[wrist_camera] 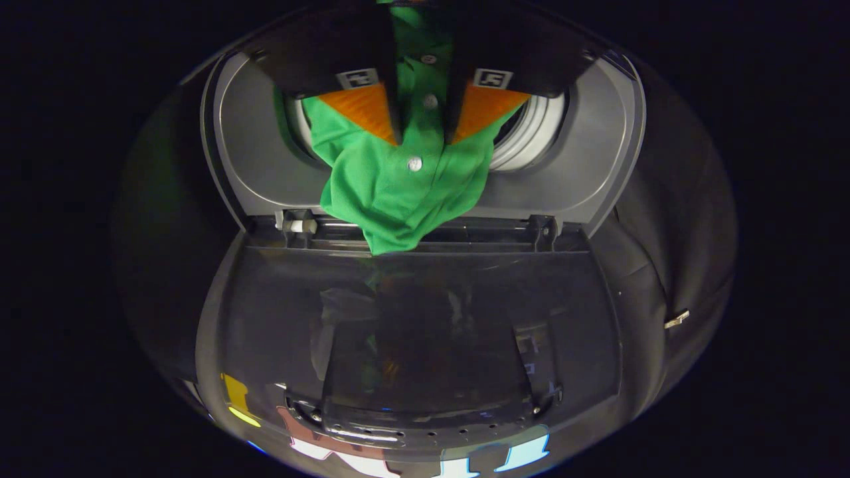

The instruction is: Put the clothes into the washing machine and then close the washing machine lid.

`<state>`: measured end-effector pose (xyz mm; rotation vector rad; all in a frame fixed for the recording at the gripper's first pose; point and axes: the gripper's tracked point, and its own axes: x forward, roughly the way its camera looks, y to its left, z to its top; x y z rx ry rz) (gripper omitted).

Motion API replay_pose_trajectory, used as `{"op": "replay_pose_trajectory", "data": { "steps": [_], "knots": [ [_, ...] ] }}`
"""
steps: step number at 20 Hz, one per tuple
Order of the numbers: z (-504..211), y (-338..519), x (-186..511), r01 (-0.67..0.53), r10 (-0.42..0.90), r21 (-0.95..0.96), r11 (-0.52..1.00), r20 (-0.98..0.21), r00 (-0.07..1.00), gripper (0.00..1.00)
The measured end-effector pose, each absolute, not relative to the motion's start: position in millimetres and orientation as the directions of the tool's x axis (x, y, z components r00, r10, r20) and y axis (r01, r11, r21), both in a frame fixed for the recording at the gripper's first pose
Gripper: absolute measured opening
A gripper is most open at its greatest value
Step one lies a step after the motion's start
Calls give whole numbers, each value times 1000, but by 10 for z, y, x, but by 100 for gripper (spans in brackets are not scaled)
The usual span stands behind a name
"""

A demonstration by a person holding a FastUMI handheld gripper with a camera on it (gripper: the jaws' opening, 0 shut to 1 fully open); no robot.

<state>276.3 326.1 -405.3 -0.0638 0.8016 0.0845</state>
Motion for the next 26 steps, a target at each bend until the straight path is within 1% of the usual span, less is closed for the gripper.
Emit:
{"op": "replay_pose_trajectory", "data": {
  "steps": [3, 7, 10, 16, 21, 23, 26],
  "knots": [
    [-4011, 3333, 2778, -133, 89, -7, 991, -704, 705, 98],
    [-3993, 3351, 2770, -133, 109, 19, 991, -692, 714, 98],
    [-3842, 3247, 2816, -107, 87, 11, 994, -673, 735, 98],
    [-2892, 2984, 2926, -50, 42, 0, 999, -559, 828, 98],
    [-1971, 2968, 3123, -51, 28, -40, 998, -442, 897, 100],
    [-1672, 3023, 3230, -57, 39, -32, 998, -412, 910, 100],
    [-1311, 3033, 3460, -73, 38, -77, 994, -383, 923, 99]
  ]
}}
